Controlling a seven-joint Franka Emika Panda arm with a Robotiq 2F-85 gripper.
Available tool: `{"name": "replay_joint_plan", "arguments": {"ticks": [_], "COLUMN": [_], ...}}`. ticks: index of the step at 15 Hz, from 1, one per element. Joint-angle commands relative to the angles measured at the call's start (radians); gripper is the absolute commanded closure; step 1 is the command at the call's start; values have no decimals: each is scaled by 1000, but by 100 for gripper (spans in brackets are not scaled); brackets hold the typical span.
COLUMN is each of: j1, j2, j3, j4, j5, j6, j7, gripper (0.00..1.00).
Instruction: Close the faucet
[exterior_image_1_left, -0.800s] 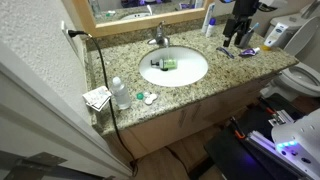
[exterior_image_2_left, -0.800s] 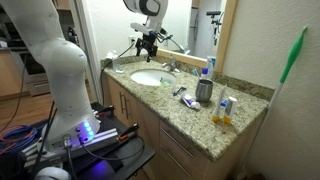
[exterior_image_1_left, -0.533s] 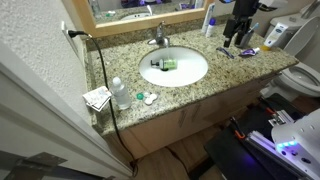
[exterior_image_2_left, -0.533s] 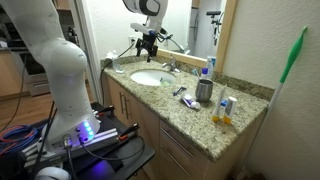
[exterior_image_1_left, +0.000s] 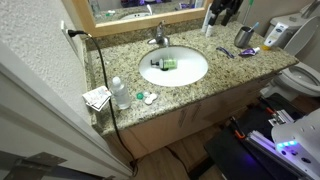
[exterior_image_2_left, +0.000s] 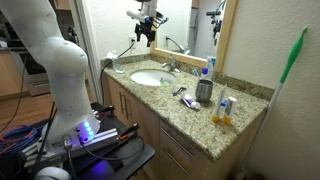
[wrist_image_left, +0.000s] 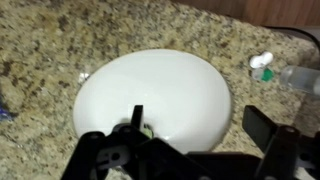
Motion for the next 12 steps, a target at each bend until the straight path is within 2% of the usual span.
{"name": "replay_joint_plan", "arguments": {"ticks": [1, 4, 10, 11, 12], "j1": [2, 10, 1, 12, 15], "j2": [-15, -35, 97, 233, 267], "j3": [21, 29, 63, 86, 83], "j4": [33, 56, 186, 266, 312], "j5": [13, 15, -103, -118, -97], "j6": [-12, -24, -7, 63, 50], "j7": [23, 44, 170, 211, 231], "gripper": [0, 0, 0, 0, 0]}}
